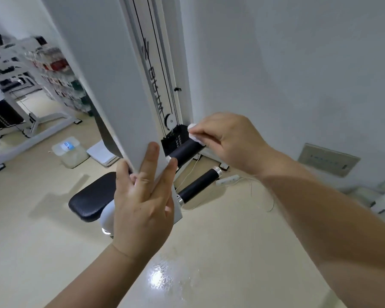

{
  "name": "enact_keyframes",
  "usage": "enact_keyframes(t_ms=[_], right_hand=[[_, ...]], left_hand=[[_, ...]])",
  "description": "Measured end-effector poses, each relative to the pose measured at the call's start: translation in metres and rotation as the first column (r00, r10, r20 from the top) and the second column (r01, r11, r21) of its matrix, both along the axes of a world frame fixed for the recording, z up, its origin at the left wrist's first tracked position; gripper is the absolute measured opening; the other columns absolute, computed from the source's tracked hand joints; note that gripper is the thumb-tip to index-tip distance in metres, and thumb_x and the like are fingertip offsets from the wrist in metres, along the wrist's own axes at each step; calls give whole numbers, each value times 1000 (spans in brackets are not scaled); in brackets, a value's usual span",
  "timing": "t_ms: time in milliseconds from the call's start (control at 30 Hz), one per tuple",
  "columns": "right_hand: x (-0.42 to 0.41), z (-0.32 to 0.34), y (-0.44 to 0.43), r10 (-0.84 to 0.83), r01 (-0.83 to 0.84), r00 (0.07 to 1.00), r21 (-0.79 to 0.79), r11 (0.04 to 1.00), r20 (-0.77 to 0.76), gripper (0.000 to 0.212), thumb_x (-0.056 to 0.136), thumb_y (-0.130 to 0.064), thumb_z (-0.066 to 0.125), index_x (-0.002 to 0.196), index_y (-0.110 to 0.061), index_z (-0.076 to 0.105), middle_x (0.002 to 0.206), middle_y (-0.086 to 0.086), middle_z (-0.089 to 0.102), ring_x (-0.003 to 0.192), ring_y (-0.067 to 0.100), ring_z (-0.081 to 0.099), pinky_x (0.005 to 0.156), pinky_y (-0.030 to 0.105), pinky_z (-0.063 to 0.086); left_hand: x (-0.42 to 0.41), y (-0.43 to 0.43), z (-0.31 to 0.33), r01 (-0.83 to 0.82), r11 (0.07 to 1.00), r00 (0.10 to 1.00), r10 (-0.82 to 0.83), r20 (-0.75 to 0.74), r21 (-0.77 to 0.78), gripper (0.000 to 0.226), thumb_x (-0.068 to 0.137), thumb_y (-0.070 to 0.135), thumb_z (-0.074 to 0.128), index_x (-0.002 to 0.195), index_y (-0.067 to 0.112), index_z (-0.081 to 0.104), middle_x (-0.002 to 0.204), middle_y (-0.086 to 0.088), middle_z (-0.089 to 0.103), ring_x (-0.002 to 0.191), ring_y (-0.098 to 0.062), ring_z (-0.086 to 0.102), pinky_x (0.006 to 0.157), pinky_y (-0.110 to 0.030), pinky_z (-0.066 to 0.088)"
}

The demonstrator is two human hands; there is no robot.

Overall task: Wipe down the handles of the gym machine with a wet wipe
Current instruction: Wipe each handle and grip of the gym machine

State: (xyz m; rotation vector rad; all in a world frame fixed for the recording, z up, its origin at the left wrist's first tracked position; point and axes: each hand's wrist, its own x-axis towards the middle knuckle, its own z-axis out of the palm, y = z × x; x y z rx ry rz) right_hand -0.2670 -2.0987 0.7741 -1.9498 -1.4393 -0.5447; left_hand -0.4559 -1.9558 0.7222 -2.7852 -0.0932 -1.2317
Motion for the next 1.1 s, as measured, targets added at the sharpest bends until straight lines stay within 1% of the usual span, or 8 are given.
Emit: enact_keyframes(t_ms=[200, 367, 467, 600, 767, 867, 1000, 1100], right_hand=[[-17, 3, 23, 198, -186, 979, -168, 968, 54, 16, 100, -14, 60, 99, -10, 75, 90, 0, 75, 80, 21, 65, 99, 29, 47], [19, 14, -3, -60, 66, 997, -113, 991, 50, 32, 97, -30, 48, 102, -14, 75, 90, -1, 75, 81, 19, 64, 115, 43, 41], [-3, -2, 16, -55, 57, 997, -45, 997, 47, 21, 96, -22, 56, 96, -14, 76, 88, 0, 76, 82, 21, 64, 110, 46, 46], [-24, -7, 30, 168, -156, 983, -152, 976, 72, 14, 96, -8, 61, 92, -11, 74, 86, 2, 74, 80, 25, 66, 111, 43, 44], [21, 10, -8, -85, 89, 995, -95, 991, 48, 31, 98, -28, 46, 96, -14, 74, 83, -1, 69, 80, 26, 63, 77, 41, 54], [18, -2, -4, -155, 153, 987, 35, 988, 50, 21, 98, -19, 55, 96, -10, 74, 86, 3, 73, 80, 23, 63, 111, 46, 45], [-21, -32, 23, 64, -72, 990, 58, 996, 123, 13, 94, 0, 65, 100, -5, 75, 96, 7, 75, 88, 24, 68, 121, 41, 35], [-10, -29, 13, 93, -100, 983, 37, 994, 157, 12, 98, -6, 65, 102, -2, 75, 98, 9, 74, 88, 27, 69, 120, 47, 37]], left_hand=[[2, -6, 10, 55, 998, 998, -57, 32, 38, 42, 78, -5, 66, 119, -3, 72, 158, -12, 21, 124, -33, 25, 82, -58, 51], [2, -2, 4, 63, 998, 997, -64, 39, 9, 36, 88, -2, 58, 122, -2, 71, 160, -9, 23, 104, -41, 40, 79, -57, 47], [4, -2, 3, 54, 998, 997, -53, 57, -13, 38, 88, -2, 57, 124, 1, 71, 161, -6, 17, 105, -42, 40, 82, -58, 46], [2, -5, 9, 78, 997, 996, -78, 47, -10, 40, 81, -6, 62, 120, -3, 72, 154, -12, 31, 117, -35, 29, 78, -56, 49], [-1, -11, 17, 102, 995, 994, -102, 37, -15, 34, 78, -5, 65, 111, -6, 75, 145, -16, 37, 132, -27, 16, 78, -61, 53], [0, -8, 12, 83, 996, 996, -83, 17, -31, 36, 83, -3, 62, 117, -3, 74, 151, -15, 33, 127, -31, 16, 79, -62, 51], [0, -8, 13, 80, 997, 997, -80, 15, -6, 38, 79, -4, 65, 116, -3, 74, 156, -13, 25, 127, -29, 16, 78, -59, 52], [-2, -10, 13, 89, 996, 996, -89, 16, 1, 39, 78, -5, 66, 116, -4, 74, 155, -15, 29, 129, -30, 18, 78, -62, 53]])
